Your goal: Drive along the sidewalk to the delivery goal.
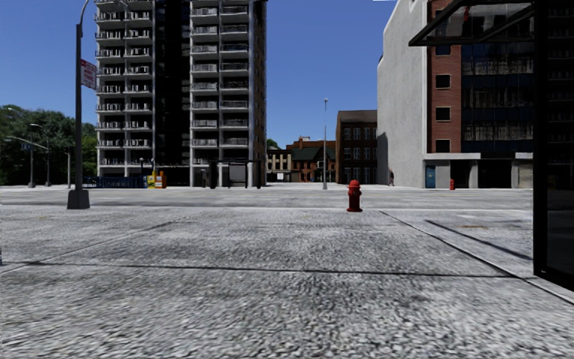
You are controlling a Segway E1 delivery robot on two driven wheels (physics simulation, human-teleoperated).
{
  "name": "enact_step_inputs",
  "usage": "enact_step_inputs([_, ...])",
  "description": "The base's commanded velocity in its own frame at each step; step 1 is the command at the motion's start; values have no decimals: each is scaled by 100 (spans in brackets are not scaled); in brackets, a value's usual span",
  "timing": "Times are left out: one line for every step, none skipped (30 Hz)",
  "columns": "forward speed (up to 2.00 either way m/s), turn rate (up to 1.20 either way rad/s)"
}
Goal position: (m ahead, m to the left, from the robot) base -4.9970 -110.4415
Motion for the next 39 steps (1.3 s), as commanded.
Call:
enact_step_inputs([200,-41])
enact_step_inputs([200,-41])
enact_step_inputs([200,-41])
enact_step_inputs([200,-41])
enact_step_inputs([200,-41])
enact_step_inputs([200,-41])
enact_step_inputs([200,-41])
enact_step_inputs([200,-41])
enact_step_inputs([200,-41])
enact_step_inputs([200,-41])
enact_step_inputs([200,-41])
enact_step_inputs([200,-41])
enact_step_inputs([200,-41])
enact_step_inputs([200,-41])
enact_step_inputs([200,-41])
enact_step_inputs([200,-41])
enact_step_inputs([200,-41])
enact_step_inputs([200,-41])
enact_step_inputs([200,-41])
enact_step_inputs([200,-41])
enact_step_inputs([200,-41])
enact_step_inputs([200,-41])
enact_step_inputs([200,-41])
enact_step_inputs([200,-42])
enact_step_inputs([200,-43])
enact_step_inputs([200,-45])
enact_step_inputs([200,-45])
enact_step_inputs([200,-47])
enact_step_inputs([200,-49])
enact_step_inputs([200,-50])
enact_step_inputs([200,-50])
enact_step_inputs([200,-51])
enact_step_inputs([200,-51])
enact_step_inputs([200,-51])
enact_step_inputs([200,-51])
enact_step_inputs([200,-51])
enact_step_inputs([200,-52])
enact_step_inputs([200,-53])
enact_step_inputs([200,-53])
